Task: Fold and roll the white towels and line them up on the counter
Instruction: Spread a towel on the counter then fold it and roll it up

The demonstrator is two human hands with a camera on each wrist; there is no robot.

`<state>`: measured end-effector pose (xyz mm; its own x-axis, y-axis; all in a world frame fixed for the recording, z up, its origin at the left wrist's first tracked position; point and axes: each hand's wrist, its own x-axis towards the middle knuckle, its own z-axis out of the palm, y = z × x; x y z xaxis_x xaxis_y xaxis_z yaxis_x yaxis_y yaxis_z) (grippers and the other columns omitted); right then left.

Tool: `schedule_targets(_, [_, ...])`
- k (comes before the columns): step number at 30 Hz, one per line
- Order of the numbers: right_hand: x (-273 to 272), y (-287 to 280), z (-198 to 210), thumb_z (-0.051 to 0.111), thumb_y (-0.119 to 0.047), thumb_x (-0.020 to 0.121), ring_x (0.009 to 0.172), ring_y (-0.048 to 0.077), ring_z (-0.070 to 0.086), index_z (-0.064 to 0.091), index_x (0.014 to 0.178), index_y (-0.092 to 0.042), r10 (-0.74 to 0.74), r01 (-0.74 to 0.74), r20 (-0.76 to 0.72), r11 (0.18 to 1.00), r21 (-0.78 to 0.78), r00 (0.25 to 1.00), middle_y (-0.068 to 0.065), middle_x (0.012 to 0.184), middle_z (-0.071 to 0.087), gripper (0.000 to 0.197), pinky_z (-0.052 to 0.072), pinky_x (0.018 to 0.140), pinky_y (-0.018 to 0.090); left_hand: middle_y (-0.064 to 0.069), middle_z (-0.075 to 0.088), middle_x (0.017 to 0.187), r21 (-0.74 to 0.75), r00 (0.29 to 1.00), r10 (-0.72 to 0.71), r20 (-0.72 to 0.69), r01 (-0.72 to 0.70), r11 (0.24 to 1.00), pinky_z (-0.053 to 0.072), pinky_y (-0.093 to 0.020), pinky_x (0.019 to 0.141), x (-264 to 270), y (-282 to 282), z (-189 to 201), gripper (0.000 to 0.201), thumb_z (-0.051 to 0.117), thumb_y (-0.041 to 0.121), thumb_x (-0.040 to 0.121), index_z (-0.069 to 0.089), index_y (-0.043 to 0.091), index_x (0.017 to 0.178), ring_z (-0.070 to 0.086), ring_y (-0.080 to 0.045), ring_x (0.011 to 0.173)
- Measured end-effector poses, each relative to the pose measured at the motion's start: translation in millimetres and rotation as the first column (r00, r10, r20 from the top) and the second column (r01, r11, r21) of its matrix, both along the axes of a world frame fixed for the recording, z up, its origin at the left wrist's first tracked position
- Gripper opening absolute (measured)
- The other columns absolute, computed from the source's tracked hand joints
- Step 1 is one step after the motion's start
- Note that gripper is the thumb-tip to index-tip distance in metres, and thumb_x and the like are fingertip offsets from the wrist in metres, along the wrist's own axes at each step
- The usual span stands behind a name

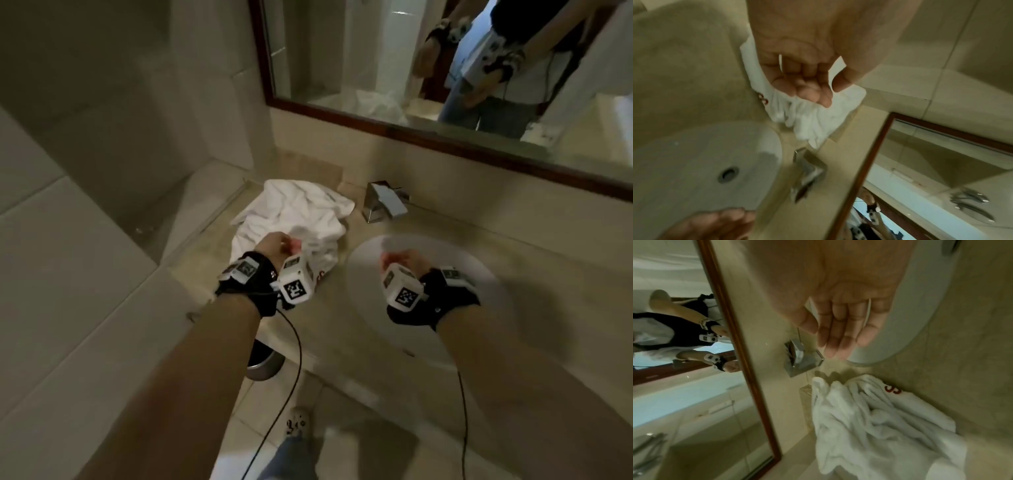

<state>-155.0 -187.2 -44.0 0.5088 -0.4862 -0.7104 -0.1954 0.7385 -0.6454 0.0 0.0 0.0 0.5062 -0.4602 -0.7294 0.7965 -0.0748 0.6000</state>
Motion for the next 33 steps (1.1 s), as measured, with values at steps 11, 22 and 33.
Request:
schedule_targets(11, [136, 39, -52, 0.032, -0.019, 0.102, 0.089, 0.027, 0.054, 0.049, 0.112, 0.006, -0.135, 0.143, -0.133, 0.988, 0.056, 0.982, 0.010, 0.093, 0.053, 0.032, 0.046, 0.078, 0.033, -0.019, 0.056, 0.119, 0.046, 0.998, 0.025, -0.064, -0.022, 0.999, 0.047, -0.031, 0.081, 78, -16, -57, 0.041, 0.028, 0.023, 0.103, 0.040, 0.003, 0.137, 0.053, -0.037, 0.108])
schedule_targets(22, [179, 65, -39, 0.072, -0.039, 0.077, 0.082, 0.020, 0.060, 0.060, 0.100, -0.009, 0.066, -0.078, -0.246, 0.996, -0.039, 0.967, 0.005, 0.089, 0.062, 0.040, 0.053, 0.068, 0.034, -0.003, 0.049, 0.063, 0.026, 0.955, 0.104, -0.276, -0.100, 0.995, 0.049, -0.024, 0.045, 92, -14, -76, 0.032, 0.043, 0.025, 0.097, 0.049, 0.009, 0.070, 0.047, -0.017, 0.058])
schedule_targets(33, [177, 77, 9, 0.069, -0.041, 0.078, 0.089, 0.027, 0.064, 0.053, 0.123, -0.011, 0.225, -0.260, -0.219, 0.955, -0.145, 0.949, 0.011, 0.101, 0.064, 0.056, 0.051, 0.089, 0.041, 0.004, 0.055, 0.057, 0.132, 0.755, -0.656, 0.003, 0.650, 0.748, 0.040, -0.026, 0.064, 69, 14, -55, 0.041, 0.043, 0.041, 0.095, 0.046, 0.018, 0.061, 0.052, -0.015, 0.063])
